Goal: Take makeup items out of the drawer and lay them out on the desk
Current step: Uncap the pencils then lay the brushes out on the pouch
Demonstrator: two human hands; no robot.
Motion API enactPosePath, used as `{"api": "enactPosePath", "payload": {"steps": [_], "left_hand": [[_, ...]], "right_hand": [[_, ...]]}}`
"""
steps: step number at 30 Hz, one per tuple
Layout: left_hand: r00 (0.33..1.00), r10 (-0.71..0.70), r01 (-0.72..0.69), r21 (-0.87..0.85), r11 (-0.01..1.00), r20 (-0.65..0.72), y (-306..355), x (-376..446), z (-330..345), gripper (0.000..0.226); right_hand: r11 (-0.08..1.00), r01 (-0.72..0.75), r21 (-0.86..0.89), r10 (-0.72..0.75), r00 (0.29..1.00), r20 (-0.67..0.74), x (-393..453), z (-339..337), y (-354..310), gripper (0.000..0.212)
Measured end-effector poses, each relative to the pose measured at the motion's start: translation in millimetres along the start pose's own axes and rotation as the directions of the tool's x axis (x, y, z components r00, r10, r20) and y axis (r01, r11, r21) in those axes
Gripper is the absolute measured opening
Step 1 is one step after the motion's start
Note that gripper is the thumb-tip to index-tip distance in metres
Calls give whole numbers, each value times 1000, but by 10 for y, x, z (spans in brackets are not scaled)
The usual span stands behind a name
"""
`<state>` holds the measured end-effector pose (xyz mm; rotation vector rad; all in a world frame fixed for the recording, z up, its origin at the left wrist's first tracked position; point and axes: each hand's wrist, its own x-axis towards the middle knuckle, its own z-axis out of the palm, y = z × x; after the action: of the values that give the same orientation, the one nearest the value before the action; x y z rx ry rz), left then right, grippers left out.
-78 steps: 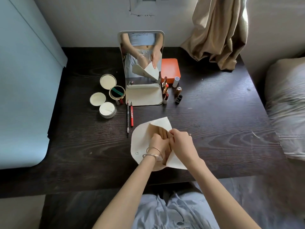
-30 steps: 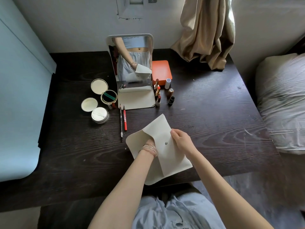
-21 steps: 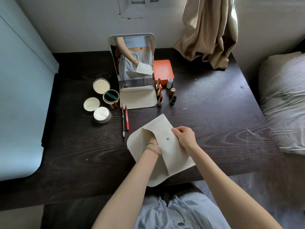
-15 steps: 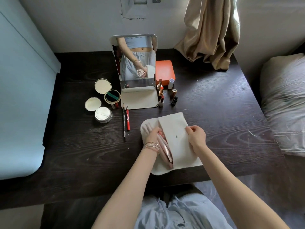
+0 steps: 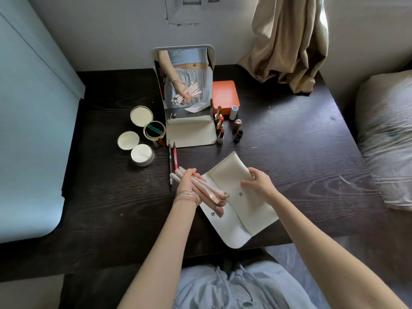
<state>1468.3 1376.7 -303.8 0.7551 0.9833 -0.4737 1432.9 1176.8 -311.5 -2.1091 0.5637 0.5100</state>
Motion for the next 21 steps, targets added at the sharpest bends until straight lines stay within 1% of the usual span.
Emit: {"api": "enactPosePath", "payload": {"steps": [2,3,6,7,8,11,12,13,15,16,18,20,21], "left_hand": [[1000,-13,13,2,1000,-13,-5,-20,-52,32],[1000,-21,21,-2,1000,-19,-8,-38,-69,31],[999,-40,40,2,999,-34,-27,-49,-110,30],[998,-48,48,6,999,-33,-39,-55,-118,30],[998,-56,56,5,998,-27,-58,-58,-120,31],[994,-113,113,6,994,13,-94,-80,-110,32],[990,-133,133,5,991,35,-107,-84,-102,32],[988,-143,143,10,990,54,-124,-80,-95,31],[987,-144,142,39,989,66,-160,-78,-60,31],[988,-140,136,54,989,66,-181,-77,-44,32],[992,-112,106,82,991,65,-218,-78,-20,33],[994,-101,97,84,992,48,-228,-76,-23,31],[991,-128,125,69,990,38,-232,-71,-38,28]], "right_hand": [[999,16,-47,-17,1000,-7,67,30,-98,23],[1000,0,-23,-1,1000,-26,94,52,-130,22],[987,-66,145,75,995,-60,115,111,-169,14],[983,-72,167,81,996,-47,109,118,-165,13],[986,-67,149,71,997,-21,107,118,-151,13],[998,7,-65,-2,997,73,80,89,-156,15],[988,43,-145,-28,994,104,94,84,-168,11],[966,95,-242,-63,988,138,110,82,-195,5],[876,200,-439,-115,970,212,174,109,-273,10],[829,242,-503,-137,962,238,197,128,-329,5],[739,324,-591,-212,944,251,243,184,-429,23],[653,378,-656,-335,921,198,249,256,-500,37],[637,384,-668,-391,908,150,236,289,-511,41]]}}
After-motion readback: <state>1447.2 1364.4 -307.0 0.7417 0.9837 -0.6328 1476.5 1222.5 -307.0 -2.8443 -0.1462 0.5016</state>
